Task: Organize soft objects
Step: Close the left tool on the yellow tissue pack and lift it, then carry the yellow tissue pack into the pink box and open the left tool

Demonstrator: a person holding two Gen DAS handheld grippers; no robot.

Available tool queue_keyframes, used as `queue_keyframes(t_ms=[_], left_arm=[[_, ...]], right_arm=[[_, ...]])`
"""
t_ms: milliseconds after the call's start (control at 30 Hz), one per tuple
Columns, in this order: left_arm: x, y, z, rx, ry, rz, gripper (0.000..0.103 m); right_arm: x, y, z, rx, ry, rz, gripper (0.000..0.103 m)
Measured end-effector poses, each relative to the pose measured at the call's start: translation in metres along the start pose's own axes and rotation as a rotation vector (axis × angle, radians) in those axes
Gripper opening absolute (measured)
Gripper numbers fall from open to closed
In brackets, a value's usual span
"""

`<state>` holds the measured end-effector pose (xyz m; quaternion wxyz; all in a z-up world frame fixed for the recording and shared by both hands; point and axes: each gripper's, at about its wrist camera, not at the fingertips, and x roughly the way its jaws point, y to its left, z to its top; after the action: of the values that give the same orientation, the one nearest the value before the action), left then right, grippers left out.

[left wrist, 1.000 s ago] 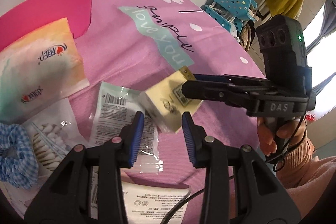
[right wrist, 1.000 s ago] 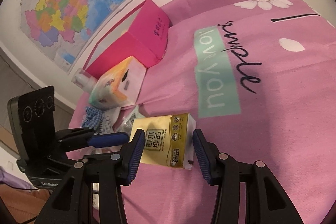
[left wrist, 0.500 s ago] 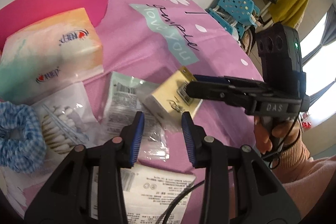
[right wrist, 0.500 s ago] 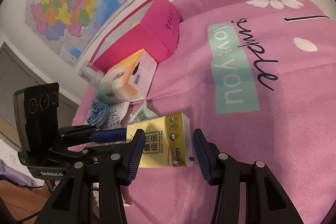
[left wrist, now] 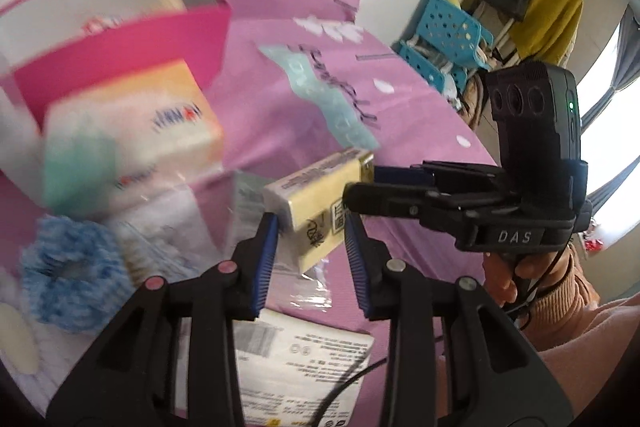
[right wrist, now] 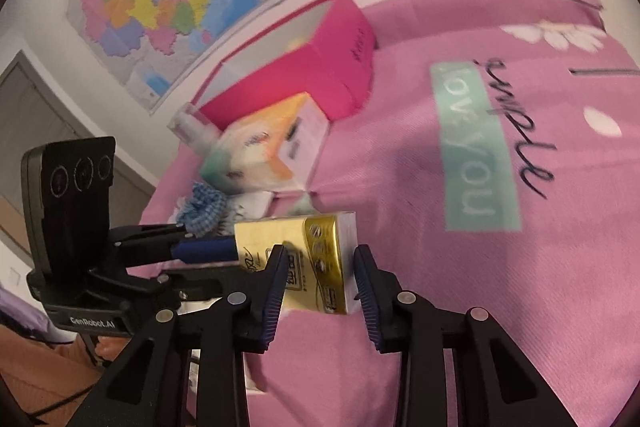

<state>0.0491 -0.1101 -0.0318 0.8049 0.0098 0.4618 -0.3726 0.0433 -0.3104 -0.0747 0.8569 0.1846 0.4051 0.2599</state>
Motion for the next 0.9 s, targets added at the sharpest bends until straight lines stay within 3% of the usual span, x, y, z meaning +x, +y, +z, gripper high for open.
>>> queue_keyframes(t_ms=[533, 900], left_arm=[[-0.057, 0.026, 0.037, -0.004, -0.17, 0.147, 0.037], [-0.066, 0.053, 0.077, -0.03, -0.215, 0.224, 0.037]], right_arm=[[0.004, 0.057, 0.056, -0.16, -0.093, 0.074, 0.034], [0.014, 0.083, 0.11, -0.23, -0.166, 0.095, 0.034]])
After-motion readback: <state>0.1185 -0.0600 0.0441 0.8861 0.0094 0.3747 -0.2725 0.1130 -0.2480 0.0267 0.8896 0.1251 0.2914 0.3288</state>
